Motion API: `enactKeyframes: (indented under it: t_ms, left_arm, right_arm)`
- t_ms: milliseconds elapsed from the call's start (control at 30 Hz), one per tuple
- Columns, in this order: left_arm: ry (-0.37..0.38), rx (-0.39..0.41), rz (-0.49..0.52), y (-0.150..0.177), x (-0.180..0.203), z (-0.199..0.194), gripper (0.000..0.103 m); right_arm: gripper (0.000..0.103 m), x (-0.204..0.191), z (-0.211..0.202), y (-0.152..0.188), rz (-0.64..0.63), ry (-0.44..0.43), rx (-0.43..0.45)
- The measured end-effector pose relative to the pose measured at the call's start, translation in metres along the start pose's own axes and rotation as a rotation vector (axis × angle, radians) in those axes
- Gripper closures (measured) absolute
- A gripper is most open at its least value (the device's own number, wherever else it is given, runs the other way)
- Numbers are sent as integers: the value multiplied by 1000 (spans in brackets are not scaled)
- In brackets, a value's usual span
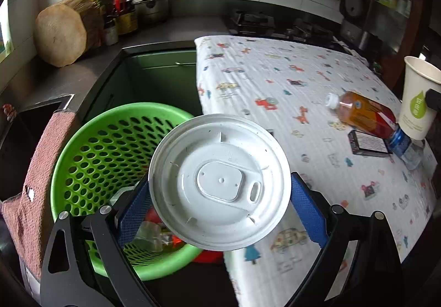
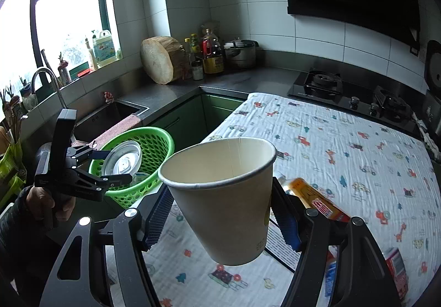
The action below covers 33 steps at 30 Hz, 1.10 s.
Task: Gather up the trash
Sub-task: 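Drop the white lid in the green basket with left tool while right tool drops paper cup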
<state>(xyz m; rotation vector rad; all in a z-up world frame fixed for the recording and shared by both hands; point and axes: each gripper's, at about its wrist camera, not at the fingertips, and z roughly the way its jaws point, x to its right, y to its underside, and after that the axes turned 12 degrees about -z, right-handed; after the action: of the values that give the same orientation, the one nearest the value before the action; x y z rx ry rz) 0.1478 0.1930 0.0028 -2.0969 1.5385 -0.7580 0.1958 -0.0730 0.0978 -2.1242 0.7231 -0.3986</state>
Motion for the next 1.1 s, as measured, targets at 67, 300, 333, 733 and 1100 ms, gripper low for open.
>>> enactKeyframes:
  t_ms: [67,300,333,733,1100]
  left_arm:
    - [-40,-26,-43,-3,-27,9,10]
    - [-105,-104,-132,1,-81,36,9]
    - [-104,-109,-138,3,-84,38,9]
    - [-72,-147,-169,12,-105,54,8]
    - [-61,-95,-208,16,-122,29,7]
  right_arm:
    - [37,-12,14,-11,-10,-26,1]
    - [37,-50,63,-38,-38,-113,-13]
    - [37,-55,70,-41,-41,-123,-15]
    - [37,-92,139,-68,-56,-215,-65]
    - [37,-127,193,-81,-60,-278,-104]
